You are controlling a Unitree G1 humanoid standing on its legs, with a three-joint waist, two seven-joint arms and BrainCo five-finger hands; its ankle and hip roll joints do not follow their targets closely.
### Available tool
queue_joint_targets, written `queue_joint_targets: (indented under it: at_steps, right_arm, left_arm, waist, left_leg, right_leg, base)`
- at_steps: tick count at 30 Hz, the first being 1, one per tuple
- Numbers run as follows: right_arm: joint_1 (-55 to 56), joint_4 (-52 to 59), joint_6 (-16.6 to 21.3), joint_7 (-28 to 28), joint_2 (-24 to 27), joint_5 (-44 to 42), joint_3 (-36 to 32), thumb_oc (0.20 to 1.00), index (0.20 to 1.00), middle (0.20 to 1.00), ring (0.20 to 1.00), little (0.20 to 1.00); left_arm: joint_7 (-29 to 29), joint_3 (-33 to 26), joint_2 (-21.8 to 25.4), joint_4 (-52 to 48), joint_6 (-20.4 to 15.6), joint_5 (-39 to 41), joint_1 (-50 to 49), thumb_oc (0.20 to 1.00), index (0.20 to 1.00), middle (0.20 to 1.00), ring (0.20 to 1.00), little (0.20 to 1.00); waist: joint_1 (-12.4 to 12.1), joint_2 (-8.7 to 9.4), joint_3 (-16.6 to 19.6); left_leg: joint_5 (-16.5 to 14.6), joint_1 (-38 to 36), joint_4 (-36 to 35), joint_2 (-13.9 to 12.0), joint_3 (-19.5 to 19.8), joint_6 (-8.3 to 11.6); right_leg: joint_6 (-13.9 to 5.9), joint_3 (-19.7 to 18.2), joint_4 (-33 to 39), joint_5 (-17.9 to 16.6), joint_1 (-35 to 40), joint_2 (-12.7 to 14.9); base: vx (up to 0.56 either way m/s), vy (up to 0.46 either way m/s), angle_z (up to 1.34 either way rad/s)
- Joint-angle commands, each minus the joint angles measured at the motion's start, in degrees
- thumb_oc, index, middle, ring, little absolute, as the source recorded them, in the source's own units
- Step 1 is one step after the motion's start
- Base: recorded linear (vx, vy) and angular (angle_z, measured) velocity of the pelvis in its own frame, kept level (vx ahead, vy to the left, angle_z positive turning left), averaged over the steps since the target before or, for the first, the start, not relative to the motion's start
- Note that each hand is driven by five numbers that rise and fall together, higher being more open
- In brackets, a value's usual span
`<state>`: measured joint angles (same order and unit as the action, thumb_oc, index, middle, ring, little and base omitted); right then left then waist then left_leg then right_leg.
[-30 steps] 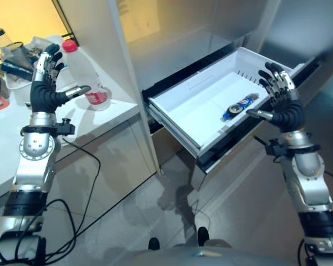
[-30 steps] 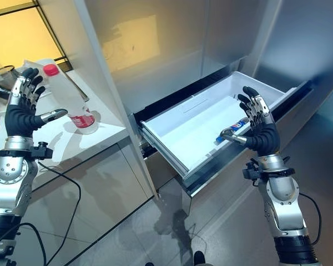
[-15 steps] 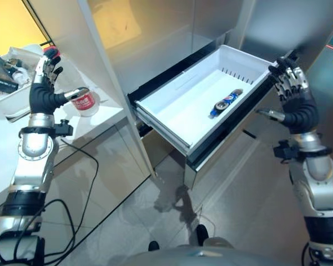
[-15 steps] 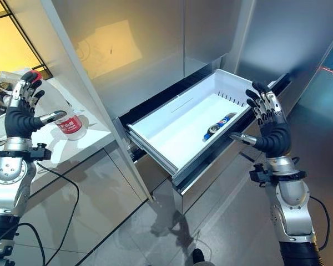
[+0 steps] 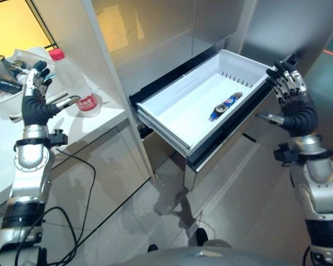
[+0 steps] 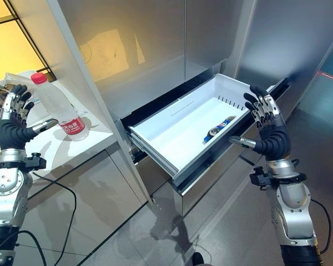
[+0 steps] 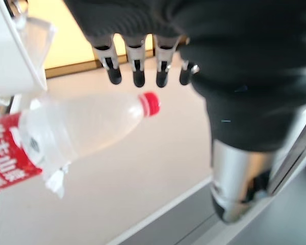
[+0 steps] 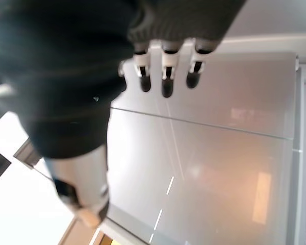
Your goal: Take the drinks into the refrigerator
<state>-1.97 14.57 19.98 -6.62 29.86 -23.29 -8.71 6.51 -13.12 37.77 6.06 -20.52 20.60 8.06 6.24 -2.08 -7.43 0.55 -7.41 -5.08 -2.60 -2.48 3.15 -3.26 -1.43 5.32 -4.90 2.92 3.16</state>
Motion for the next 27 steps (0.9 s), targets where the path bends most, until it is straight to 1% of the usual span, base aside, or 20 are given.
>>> queue_joint_targets:
  at_steps: [1, 3, 7, 9, 11, 13, 14, 17, 27]
  right_arm:
    - [-0.9, 3.7, 2.9, 0.1, -1.6, -0.9, -4.7, 1.0, 1.0, 1.0, 1.0, 1.0]
    - [-0.7, 3.5, 2.9, -0.1, -2.1, -0.9, -5.4, 1.0, 1.0, 1.0, 1.0, 1.0]
    - [-0.6, 3.6, 2.7, -0.5, -2.3, -0.8, -5.6, 1.0, 1.0, 1.0, 1.0, 1.0]
    - [-0.8, 3.6, 2.7, -0.6, -2.5, -0.8, -5.3, 1.0, 1.0, 1.0, 1.0, 1.0]
    - [-0.7, 3.7, 2.7, -0.7, -2.6, -0.9, -5.0, 1.0, 1.0, 1.0, 1.0, 1.0]
    - [-0.6, 3.7, 2.4, -0.8, -2.6, -0.9, -4.6, 1.0, 1.0, 1.0, 1.0, 1.0]
    - [-0.6, 3.8, 2.3, -1.0, -2.4, -0.9, -4.4, 1.0, 1.0, 1.0, 1.0, 1.0]
    - [-0.6, 3.9, 2.0, -1.2, -2.3, -1.0, -4.2, 1.0, 1.0, 1.0, 1.0, 1.0]
    - [-1.8, 3.9, 1.1, -2.1, -1.1, -2.3, -1.7, 1.0, 1.0, 1.0, 1.0, 1.0]
  left_arm:
    - [-0.4, -3.6, 2.1, -2.5, -3.0, -0.5, 0.3, 1.0, 1.0, 1.0, 1.0, 1.0]
    - [-0.4, -4.8, 0.6, -3.9, -3.0, -1.5, -1.7, 1.0, 1.0, 1.0, 1.0, 1.0]
    - [0.0, -5.5, 0.4, -3.8, -2.7, -3.3, -2.4, 1.0, 1.0, 1.0, 1.0, 1.0]
    - [1.3, -5.4, 0.0, -2.4, -2.7, -4.1, -1.6, 1.0, 1.0, 1.0, 1.0, 1.0]
    - [2.9, -5.2, 0.2, -1.0, -1.9, -6.0, -0.6, 1.0, 1.0, 1.0, 1.0, 1.0]
    - [3.8, -4.3, 0.3, 0.4, -1.4, -6.7, 0.9, 1.0, 1.0, 1.0, 1.0, 1.0]
    - [3.7, -3.6, 1.1, 1.5, -0.5, -8.1, 1.8, 1.0, 1.0, 1.0, 1.0, 1.0]
    - [3.5, -1.6, 2.3, 3.4, 0.2, -8.6, 4.6, 1.0, 1.0, 1.0, 1.0, 1.0]
    - [3.5, 6.9, 6.4, 12.9, 2.5, -6.3, 18.7, 1.0, 1.0, 1.0, 1.0, 1.0]
  waist:
    - [-0.9, 2.69, 1.5]
    - [-1.2, 2.64, 1.5]
    - [-1.4, 2.55, 1.4]
    - [-1.4, 2.49, 1.4]
    - [-1.3, 2.44, 1.3]
    - [-1.1, 2.43, 1.3]
    - [-0.9, 2.37, 1.3]
    - [-0.6, 2.25, 1.2]
    - [1.0, 1.95, 1.1]
  left_leg:
    - [-9.6, -0.4, 6.7, 3.8, 3.0, -4.16]
    - [-9.6, -0.5, 6.6, 3.9, 3.1, -4.2]
    - [-9.5, -0.5, 6.6, 3.9, 3.5, -4.18]
    - [-9.5, -0.5, 6.5, 3.9, 3.6, -4.19]
    - [-9.6, -0.5, 6.6, 4.0, 3.7, -4.2]
    - [-9.5, -0.5, 6.6, 4.0, 3.8, -4.17]
    - [-9.5, -0.5, 6.6, 4.0, 3.8, -4.15]
    - [-9.6, -0.6, 6.6, 4.0, 3.8, -4.12]
    - [-9.7, -0.4, 6.9, 4.0, 3.4, -4.1]
  right_leg:
    - [-1.5, 2.8, -6.0, 9.1, 2.2, 1.5]
    - [-1.43, 3.1, -5.8, 9.1, 2.4, 1.6]
    - [-1.38, 3.4, -5.7, 9.1, 2.6, 1.7]
    - [-1.34, 3.7, -5.8, 9.1, 2.7, 1.7]
    - [-1.31, 3.8, -5.9, 9.2, 2.7, 1.7]
    - [-1.29, 3.9, -6.0, 9.2, 2.7, 1.7]
    - [-1.33, 4.0, -6.0, 9.3, 2.8, 1.7]
    - [-1.38, 4.2, -6.2, 9.4, 2.9, 1.8]
    - [-1.75, 4.2, -6.8, 9.6, 2.4, 1.7]
  base:
    - [0.0, 0.0, 0.0]
    - [0.0, 0.0, 0.0]
    - [-0.01, -0.002, 0.05]
    - [0.0, -0.001, 0.08]
    - [0.0, -0.003, 0.03]
    - [0.0, 0.0, 0.0]
    - [0.0, 0.0, 0.0]
    - [0.01, -0.003, 0.02]
    - [0.01, 0.001, 0.01]
